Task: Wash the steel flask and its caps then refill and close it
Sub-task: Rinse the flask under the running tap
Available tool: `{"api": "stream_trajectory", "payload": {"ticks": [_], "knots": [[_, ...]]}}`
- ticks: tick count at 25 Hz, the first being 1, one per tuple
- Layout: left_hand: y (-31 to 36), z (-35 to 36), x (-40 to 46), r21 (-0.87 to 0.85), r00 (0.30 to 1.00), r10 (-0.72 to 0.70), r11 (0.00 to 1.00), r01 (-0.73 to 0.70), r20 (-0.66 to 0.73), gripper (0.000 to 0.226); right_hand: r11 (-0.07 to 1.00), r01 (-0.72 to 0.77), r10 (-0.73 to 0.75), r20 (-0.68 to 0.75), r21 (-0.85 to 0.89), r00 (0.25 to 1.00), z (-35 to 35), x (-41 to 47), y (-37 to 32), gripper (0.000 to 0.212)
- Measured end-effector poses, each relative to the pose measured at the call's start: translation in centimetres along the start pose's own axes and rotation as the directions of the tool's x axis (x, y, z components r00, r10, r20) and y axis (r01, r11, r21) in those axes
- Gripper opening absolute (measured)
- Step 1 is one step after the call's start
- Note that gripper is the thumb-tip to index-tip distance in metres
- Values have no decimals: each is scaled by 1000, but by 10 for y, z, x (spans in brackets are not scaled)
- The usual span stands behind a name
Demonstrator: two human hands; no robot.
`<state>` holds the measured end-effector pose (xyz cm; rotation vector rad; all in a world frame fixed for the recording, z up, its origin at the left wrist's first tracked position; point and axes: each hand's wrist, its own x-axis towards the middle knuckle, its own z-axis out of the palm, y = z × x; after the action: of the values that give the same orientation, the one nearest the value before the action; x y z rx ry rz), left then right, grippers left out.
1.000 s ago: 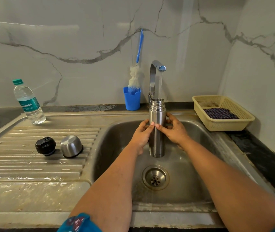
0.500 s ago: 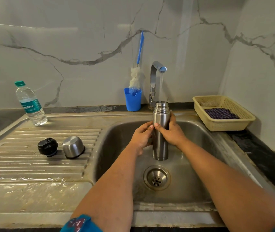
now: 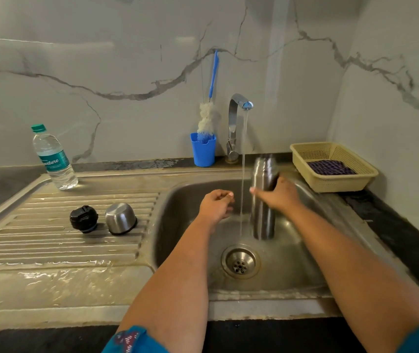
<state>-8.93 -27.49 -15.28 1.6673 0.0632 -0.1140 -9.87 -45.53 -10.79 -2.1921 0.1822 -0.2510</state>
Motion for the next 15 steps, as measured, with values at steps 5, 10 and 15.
{"api": "stream_trajectory", "payload": {"ticks": [5, 10, 15], "knots": [[2, 4, -1, 33, 1000, 11, 999, -11, 15, 12, 985, -65, 72, -42, 161, 997, -13, -8, -5, 68], [0, -1, 0, 116, 998, -42, 993, 37, 43, 19, 958, -129, 156, -90, 255, 984, -12, -1, 4, 76], [3, -2, -6, 240, 972, -162, 963, 119, 169, 29, 887, -401, 341, 261, 228, 903, 8, -11, 16, 66]]}}
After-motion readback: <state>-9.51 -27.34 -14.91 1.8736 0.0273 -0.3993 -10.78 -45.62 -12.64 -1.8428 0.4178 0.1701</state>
